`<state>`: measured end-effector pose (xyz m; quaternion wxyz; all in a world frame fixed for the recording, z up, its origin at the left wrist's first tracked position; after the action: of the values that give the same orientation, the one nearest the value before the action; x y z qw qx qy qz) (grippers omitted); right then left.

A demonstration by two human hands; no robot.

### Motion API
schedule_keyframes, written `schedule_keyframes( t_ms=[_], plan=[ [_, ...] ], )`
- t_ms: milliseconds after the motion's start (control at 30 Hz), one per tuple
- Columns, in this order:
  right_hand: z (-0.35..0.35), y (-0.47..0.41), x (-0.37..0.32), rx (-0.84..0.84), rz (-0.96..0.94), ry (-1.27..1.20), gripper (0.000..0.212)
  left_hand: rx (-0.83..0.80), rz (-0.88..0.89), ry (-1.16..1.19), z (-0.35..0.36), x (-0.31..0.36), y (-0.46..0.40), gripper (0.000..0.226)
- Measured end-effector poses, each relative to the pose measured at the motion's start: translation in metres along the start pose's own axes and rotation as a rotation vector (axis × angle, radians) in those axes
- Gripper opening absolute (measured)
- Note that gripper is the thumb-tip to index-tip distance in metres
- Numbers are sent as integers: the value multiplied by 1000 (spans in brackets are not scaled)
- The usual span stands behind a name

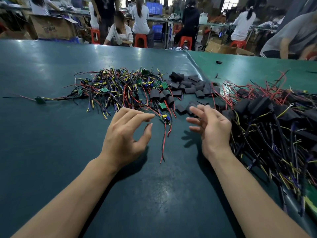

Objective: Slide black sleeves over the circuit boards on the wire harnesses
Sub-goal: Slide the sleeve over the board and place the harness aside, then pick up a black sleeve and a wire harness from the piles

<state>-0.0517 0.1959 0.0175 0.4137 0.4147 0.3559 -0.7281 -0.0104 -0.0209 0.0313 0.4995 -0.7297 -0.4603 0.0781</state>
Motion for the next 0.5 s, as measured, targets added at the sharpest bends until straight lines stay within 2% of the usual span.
schedule_keyframes(
  t_ms=[67, 200, 300, 400, 500],
  plan=[
    [2, 1, 3, -20, -12, 106, 12, -88, -72, -67, 5, -6, 1, 23],
    [6, 5, 7, -119, -67, 311, 10, -302, -323, -209, 15, -23, 7, 42],
    [9, 10, 9, -215, -131, 467, 14, -429, -425, -270, 22, -31, 10, 45],
    [15, 14, 14, -342, -188, 655, 14, -469, -461, -290, 25, -36, 12, 41],
    [22, 19, 17, -532, -376, 991, 33, -433, -492, -299, 24, -38, 12, 45]
  ],
)
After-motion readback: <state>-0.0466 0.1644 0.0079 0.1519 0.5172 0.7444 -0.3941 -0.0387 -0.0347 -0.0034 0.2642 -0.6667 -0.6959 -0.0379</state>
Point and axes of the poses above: each hand's wrist, its own y-axis away from the middle knuckle, its own z-axis out of the palm, x = y × z, the point moved 4 cm from there along -y, towards the middle knuckle, and after that the axes turned 8 degrees about -z, right-handed, at the moved point
